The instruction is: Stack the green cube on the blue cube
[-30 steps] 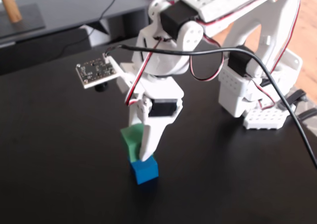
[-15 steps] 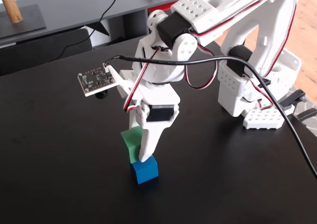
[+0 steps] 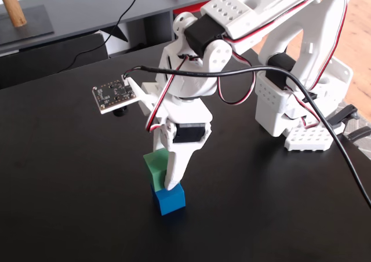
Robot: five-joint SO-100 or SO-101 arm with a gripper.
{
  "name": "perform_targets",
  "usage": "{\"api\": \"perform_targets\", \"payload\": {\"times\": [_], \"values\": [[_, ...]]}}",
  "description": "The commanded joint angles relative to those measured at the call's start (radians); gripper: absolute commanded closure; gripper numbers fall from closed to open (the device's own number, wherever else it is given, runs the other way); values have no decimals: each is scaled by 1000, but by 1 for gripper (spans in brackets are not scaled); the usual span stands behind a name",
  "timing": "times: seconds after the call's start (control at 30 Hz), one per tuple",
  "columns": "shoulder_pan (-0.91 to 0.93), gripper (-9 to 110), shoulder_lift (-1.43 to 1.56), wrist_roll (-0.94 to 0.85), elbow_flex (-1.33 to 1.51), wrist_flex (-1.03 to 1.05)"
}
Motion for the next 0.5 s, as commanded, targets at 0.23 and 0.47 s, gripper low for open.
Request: {"api": "perform_targets", "payload": {"times": [0.23, 0.47], "values": [[-34, 101, 29, 23, 2, 3], [-26, 101, 31, -5, 20, -37]]}}
